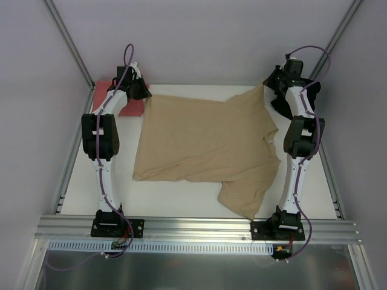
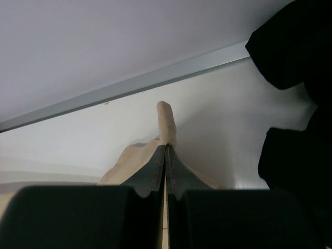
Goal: Fold and stack the t-shirts
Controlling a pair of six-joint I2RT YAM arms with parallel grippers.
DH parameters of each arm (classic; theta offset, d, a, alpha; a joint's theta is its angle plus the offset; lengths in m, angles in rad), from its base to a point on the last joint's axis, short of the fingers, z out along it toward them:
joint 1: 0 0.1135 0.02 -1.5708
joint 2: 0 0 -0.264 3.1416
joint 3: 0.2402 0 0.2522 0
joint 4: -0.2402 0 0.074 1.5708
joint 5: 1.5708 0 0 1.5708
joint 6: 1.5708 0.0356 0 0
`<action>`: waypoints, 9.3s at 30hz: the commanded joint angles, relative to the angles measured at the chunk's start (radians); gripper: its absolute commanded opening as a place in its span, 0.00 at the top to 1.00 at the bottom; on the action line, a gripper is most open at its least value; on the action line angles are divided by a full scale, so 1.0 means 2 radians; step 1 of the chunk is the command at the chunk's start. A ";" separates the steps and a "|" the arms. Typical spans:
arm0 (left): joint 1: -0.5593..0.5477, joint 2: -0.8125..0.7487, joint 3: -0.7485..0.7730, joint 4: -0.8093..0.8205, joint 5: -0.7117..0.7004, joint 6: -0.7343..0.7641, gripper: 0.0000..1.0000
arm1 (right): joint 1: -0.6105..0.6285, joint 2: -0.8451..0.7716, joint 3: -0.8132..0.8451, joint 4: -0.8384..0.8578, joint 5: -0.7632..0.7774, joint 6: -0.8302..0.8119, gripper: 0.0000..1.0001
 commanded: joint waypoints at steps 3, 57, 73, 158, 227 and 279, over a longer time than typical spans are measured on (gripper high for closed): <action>0.005 0.029 0.053 0.013 0.004 0.006 1.00 | -0.008 0.033 0.060 0.017 0.025 -0.016 1.00; -0.034 -0.232 -0.257 0.071 0.056 -0.040 0.01 | -0.013 0.119 0.066 0.063 -0.005 0.084 0.48; -0.035 -0.228 -0.266 0.081 0.049 -0.036 0.01 | -0.014 0.037 -0.030 0.139 -0.007 0.058 1.00; 0.023 0.186 0.242 -0.143 0.096 -0.079 0.03 | -0.012 -0.092 -0.204 0.102 -0.162 0.041 1.00; 0.023 -0.152 -0.189 -0.019 0.062 -0.045 1.00 | -0.029 -0.296 -0.454 -0.016 -0.106 -0.034 0.85; 0.010 -0.278 -0.351 0.067 0.004 -0.091 0.01 | -0.034 -0.375 -0.465 -0.061 -0.109 -0.020 0.00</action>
